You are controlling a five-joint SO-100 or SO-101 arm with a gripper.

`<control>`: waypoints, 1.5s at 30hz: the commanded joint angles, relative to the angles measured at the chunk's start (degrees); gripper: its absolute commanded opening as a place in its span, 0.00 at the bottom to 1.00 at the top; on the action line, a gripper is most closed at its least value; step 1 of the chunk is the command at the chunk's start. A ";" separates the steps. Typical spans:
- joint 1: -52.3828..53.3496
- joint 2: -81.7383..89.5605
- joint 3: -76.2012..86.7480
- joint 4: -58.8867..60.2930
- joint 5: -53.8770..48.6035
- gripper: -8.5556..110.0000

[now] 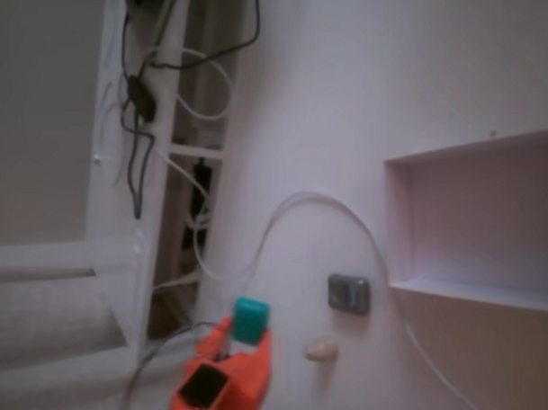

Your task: Grasp the green cube and put it in the bin.

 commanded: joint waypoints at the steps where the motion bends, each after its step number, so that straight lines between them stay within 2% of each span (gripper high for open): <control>1: 2.37 7.56 -4.75 -0.88 -0.35 0.00; 6: 11.07 12.57 -6.59 9.58 -3.78 0.00; 12: 24.61 12.30 -6.86 26.63 -13.80 0.00; 16: 31.99 12.04 -5.80 32.61 -19.69 0.00; 24: 43.68 9.14 -4.31 33.40 -29.36 0.00; 29: 49.75 3.78 -4.31 27.95 -31.73 0.00; 45: 54.05 -3.34 -3.34 22.94 -31.64 0.00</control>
